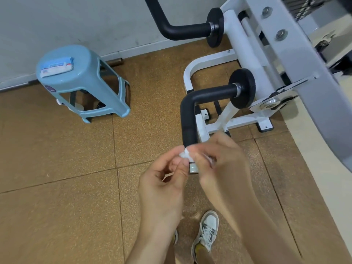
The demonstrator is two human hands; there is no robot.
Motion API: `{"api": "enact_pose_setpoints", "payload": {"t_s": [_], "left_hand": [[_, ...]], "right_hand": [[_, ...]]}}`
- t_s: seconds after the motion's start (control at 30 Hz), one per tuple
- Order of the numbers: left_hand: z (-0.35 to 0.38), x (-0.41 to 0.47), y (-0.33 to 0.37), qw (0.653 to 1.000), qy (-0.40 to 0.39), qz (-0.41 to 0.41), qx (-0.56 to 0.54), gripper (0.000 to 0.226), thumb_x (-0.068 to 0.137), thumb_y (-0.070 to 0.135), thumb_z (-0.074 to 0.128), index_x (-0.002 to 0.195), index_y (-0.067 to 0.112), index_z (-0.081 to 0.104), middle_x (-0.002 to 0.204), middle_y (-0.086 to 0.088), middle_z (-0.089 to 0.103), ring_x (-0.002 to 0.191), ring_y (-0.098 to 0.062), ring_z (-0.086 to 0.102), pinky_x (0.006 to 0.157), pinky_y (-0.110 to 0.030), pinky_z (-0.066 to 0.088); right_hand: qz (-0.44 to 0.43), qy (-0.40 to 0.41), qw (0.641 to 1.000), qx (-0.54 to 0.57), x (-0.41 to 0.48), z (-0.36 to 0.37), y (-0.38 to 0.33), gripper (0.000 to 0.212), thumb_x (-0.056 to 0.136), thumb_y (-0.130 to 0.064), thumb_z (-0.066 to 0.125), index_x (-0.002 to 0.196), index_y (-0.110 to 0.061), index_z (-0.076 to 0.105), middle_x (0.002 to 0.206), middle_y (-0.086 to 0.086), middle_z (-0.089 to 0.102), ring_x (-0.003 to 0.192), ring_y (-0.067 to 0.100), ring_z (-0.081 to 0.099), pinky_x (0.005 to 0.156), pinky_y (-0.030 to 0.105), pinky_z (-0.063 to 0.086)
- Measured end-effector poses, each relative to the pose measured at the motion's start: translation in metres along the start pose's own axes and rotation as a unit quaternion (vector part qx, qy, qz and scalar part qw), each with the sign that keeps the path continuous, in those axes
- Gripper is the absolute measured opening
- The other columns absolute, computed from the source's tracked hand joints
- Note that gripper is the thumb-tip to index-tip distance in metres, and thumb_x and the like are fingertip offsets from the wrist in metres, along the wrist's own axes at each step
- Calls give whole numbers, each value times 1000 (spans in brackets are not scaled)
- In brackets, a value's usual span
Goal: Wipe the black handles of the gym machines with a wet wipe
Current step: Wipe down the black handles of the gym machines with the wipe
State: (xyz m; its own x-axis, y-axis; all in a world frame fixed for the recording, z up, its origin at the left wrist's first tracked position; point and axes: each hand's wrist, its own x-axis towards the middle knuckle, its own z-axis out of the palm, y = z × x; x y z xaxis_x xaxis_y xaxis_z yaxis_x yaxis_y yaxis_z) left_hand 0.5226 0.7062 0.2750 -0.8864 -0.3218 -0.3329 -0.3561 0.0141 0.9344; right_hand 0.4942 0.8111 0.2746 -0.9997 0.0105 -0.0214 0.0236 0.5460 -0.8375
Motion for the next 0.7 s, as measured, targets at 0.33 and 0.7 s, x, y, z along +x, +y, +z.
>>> {"api": "enact_pose_setpoints", "payload": {"t_s": [0.33,0.7], "left_hand": [[0,5,0,1000,5,21,10,29,82,8,67,94,33,75,73,-8,67,68,-11,60,72,-33,54],[7,19,7,990,-23,80,116,19,70,33,73,89,38,76,79,9,66,66,-9,59,63,-28,48]], "right_hand": [[39,21,997,56,-8,0,1,24,80,-7,71,78,-31,73,73,-9,54,68,7,57,58,12,41],[111,78,985,105,-23,3,2,29,83,-14,68,87,-43,73,75,-14,65,73,2,61,62,10,42]]}}
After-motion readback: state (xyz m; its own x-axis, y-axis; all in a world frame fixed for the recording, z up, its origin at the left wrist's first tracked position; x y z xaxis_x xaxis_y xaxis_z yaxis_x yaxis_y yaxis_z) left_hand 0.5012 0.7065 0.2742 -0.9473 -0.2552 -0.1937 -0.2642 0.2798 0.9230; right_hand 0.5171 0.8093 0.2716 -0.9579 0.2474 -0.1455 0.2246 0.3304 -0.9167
